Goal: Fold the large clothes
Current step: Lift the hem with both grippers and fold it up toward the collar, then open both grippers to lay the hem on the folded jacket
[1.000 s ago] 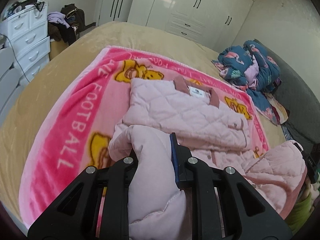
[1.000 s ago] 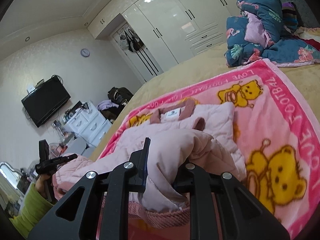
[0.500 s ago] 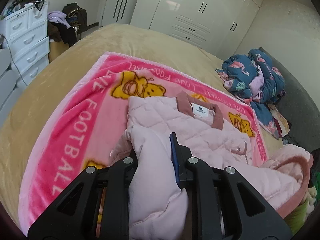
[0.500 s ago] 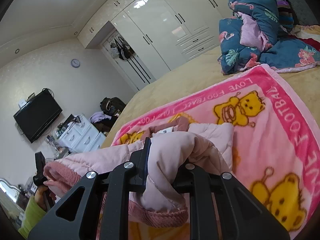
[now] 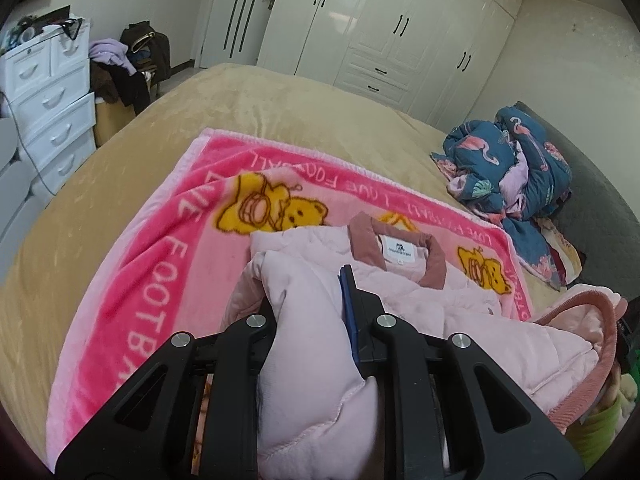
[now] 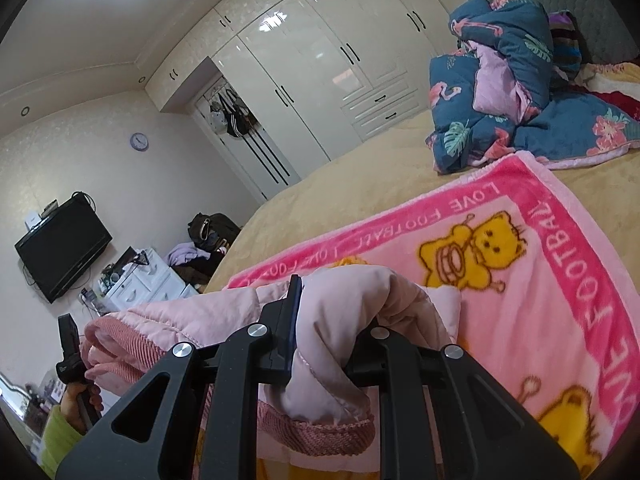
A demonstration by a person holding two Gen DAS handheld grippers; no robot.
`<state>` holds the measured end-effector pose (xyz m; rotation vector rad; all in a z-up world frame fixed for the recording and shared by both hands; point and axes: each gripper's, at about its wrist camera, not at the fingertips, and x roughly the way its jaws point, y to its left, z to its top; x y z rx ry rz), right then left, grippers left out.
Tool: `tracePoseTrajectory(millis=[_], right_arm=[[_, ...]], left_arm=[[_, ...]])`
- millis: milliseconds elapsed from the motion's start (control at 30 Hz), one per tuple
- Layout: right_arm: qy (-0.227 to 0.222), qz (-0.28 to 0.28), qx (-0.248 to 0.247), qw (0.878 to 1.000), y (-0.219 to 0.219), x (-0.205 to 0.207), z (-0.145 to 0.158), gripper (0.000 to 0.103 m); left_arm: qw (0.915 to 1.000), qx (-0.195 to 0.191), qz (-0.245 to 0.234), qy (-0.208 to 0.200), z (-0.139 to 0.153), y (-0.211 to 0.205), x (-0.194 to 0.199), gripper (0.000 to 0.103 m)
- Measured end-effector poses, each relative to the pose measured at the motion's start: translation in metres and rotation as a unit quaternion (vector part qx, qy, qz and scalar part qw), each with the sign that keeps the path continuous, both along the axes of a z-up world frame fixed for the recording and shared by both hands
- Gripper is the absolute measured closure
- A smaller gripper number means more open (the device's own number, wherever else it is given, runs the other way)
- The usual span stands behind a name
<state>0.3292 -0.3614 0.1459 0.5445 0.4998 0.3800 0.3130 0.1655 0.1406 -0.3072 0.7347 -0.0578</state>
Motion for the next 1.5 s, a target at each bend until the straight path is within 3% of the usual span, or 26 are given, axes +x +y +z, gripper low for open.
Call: tracePoseTrajectory(millis=[233, 533, 667, 767, 867, 900, 933, 1000, 1133, 1200, 1300, 1367, 1400, 1433, 1500], right_arm=[[0.004, -0.005, -0.007, 1.0, 0.003, 0.009, -0.005, 0.087], [0.054, -0.022, -0.015, 0.998, 0.009, 0.032, -0.041, 0.087], [0.083, -0.033, -0.022, 0.996, 0.013, 0.049, -0.062, 0.086], [0.106, -0.041, -0.024, 0.993, 0.016, 0.065, -0.078, 0.085], [0.122, -0.05, -0.036, 0.991, 0.021, 0.078, -0.091, 0.085], [0.129, -0.054, -0.039, 0.989, 0.023, 0.084, -0.096, 0.085], [0.134, -0.056, -0.04, 0.989, 0.024, 0.088, -0.099, 0.083], [0.147, -0.062, -0.044, 0.986, 0.027, 0.097, -0.107, 0.083], [0.174, -0.073, -0.022, 0.982, 0.025, 0.111, -0.122, 0.08], [0.182, -0.072, -0.005, 0.981, 0.022, 0.114, -0.126, 0.075], [0.186, -0.061, 0.042, 0.98, 0.015, 0.116, -0.126, 0.058], [0.179, -0.053, 0.084, 0.979, 0.009, 0.112, -0.122, 0.02], [0.174, -0.059, 0.093, 0.979, 0.005, 0.108, -0.116, 0.014], [0.17, -0.067, 0.09, 0.979, 0.003, 0.105, -0.11, 0.009], [0.15, -0.071, 0.088, 0.982, -0.004, 0.095, -0.097, 0.009]], left_arm=[[1.0, -0.007, 0.005, 0.001, -0.002, 0.003, 0.004, 0.091], [0.9995, -0.028, 0.016, -0.001, -0.038, 0.008, 0.011, 0.086], [0.9997, -0.014, 0.019, -0.009, -0.057, 0.004, 0.016, 0.081], [0.9993, -0.024, 0.023, -0.019, -0.067, 0.006, 0.017, 0.069], [0.9972, -0.061, 0.021, -0.037, -0.068, 0.012, 0.014, 0.041], [0.996, -0.073, 0.02, -0.048, -0.065, 0.013, 0.012, 0.027], [0.9955, -0.074, 0.022, -0.056, -0.061, 0.014, 0.01, 0.021], [0.9949, -0.045, 0.042, -0.079, -0.047, 0.013, 0.004, 0.013], [0.9925, -0.022, 0.051, -0.109, -0.029, 0.016, -0.005, 0.01], [0.9922, -0.003, 0.062, -0.108, -0.031, 0.018, -0.005, 0.009], [0.9933, 0.011, 0.07, -0.091, -0.044, 0.023, 0.0, 0.009], [0.9942, 0.013, 0.07, -0.08, -0.056, 0.026, 0.004, 0.009], [0.9949, 0.012, 0.068, -0.073, -0.063, 0.028, 0.005, 0.009], [0.9957, 0.012, 0.066, -0.064, -0.069, 0.029, 0.008, 0.009], [0.9967, 0.013, 0.062, -0.05, -0.078, 0.03, 0.011, 0.009]])
